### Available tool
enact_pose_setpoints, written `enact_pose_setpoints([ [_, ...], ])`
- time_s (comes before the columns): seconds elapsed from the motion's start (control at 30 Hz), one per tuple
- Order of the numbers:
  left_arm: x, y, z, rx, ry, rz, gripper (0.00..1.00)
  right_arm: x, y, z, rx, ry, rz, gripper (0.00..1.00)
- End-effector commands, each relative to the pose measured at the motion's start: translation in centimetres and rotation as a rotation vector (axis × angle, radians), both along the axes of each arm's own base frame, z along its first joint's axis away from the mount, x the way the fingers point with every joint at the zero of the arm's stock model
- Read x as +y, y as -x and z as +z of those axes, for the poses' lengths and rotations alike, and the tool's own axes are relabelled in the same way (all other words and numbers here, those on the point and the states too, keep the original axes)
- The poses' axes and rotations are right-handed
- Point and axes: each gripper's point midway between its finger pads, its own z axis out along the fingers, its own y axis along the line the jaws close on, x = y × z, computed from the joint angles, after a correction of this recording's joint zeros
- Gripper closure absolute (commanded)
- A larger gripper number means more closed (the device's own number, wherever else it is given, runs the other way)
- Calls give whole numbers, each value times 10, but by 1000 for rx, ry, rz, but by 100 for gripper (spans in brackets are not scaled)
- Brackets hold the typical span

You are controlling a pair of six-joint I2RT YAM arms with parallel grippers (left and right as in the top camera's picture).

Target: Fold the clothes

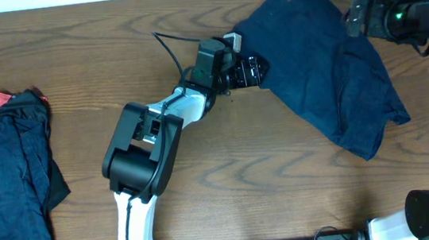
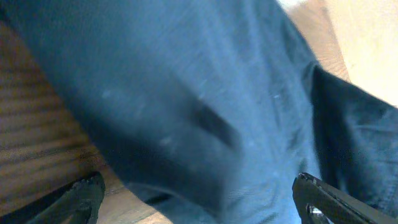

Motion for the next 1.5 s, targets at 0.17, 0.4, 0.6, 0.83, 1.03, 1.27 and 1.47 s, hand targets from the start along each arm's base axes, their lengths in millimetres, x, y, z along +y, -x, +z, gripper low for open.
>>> enact_pose_setpoints([
  [0.17, -6, -12, -4, 10, 52, 53, 63, 38, 7, 11, -26, 2, 112, 21],
  [0.4, 1, -28, 6, -17, 54, 86, 94, 46, 14, 12, -16, 15, 138, 89],
  [0.6, 56, -34, -9, 131, -18, 180, 94, 37, 17, 20, -41, 59, 117, 87],
  [0.83, 119, -3, -35, 330, -195, 206, 94, 33, 13, 24, -66, 64, 103, 88],
  [1.03, 168, 32, -34, 381, -508, 273, 94, 33, 10, 26, -80, 63, 99, 91],
  [1.27, 200, 59, 19, 326, -699, 361, 94, 33, 7, 21, -67, 63, 100, 91],
  [1.47, 222, 100, 51, 320, -792, 430, 94, 34, 4, 16, -53, 63, 102, 91],
])
